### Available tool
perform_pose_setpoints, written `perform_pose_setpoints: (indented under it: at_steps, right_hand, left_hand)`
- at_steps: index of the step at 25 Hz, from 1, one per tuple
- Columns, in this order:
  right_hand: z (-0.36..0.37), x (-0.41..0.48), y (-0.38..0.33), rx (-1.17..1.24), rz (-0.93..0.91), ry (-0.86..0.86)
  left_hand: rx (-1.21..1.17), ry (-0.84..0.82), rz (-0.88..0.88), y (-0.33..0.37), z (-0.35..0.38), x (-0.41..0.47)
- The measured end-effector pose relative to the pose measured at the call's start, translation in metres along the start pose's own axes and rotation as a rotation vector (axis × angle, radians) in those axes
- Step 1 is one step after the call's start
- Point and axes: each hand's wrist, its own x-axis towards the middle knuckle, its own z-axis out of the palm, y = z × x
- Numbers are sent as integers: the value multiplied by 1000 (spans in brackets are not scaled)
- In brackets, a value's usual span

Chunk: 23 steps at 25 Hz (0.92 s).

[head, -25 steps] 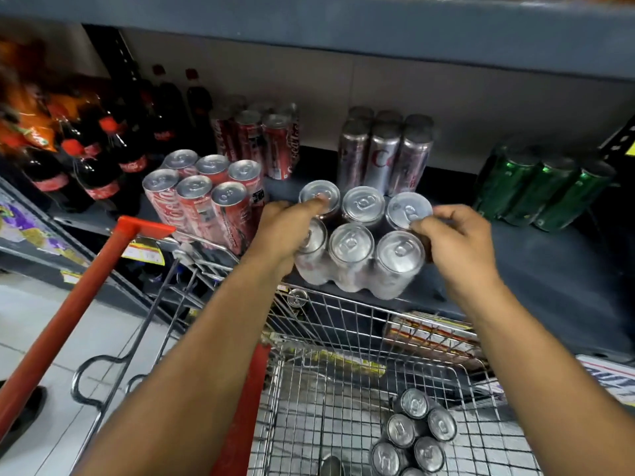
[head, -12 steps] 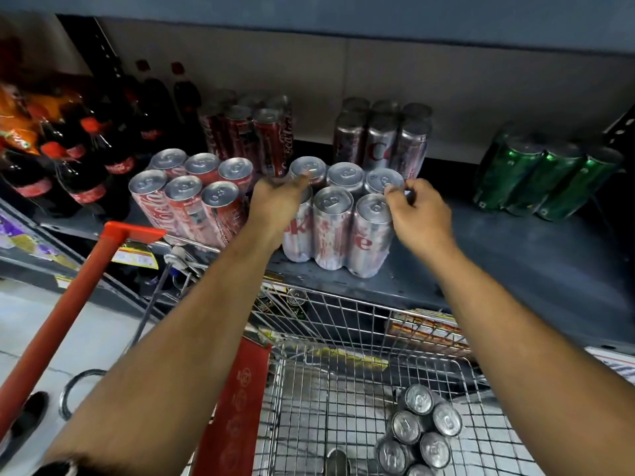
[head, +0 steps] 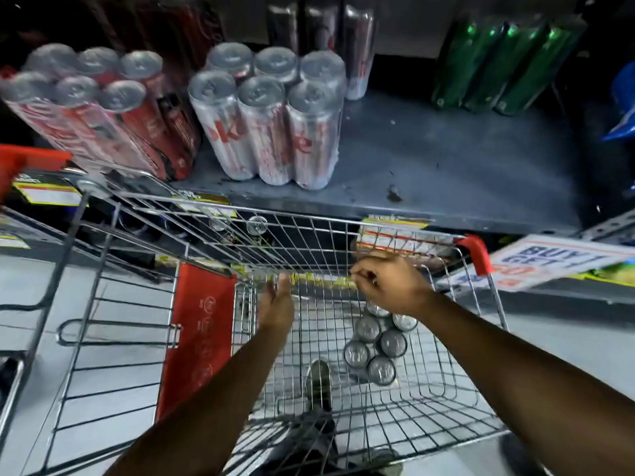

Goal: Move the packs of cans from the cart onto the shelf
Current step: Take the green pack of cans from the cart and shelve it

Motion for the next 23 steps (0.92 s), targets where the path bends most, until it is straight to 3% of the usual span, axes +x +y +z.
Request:
perform_pose_setpoints:
  at_steps: [3,8,10,12,14,18,23]
  right_hand:
    - [32,-14,33,-47,157,-90]
    - [71,-23,79,-125,428,-311]
    - [80,-25,91,-58,513,-411]
    - [86,-31,95,-1,555,-415]
    - [91,-38,92,24,581,-394]
    - [87,-52,89,135,739,-322]
    - [54,-82,70,204,786,-240]
  left_hand:
    - [-1,8,-256,-34,26,3]
    - [55,-132,-345,-72,57,2]
    - [81,-288,-466,-88,65,-7]
    - [116,-414,-609,-101,78,-18]
    - [93,-389,-659,-107,93,-23]
    - [20,-225,-586,-119,100,-23]
    - [295,-131,-275,-78,79,-29]
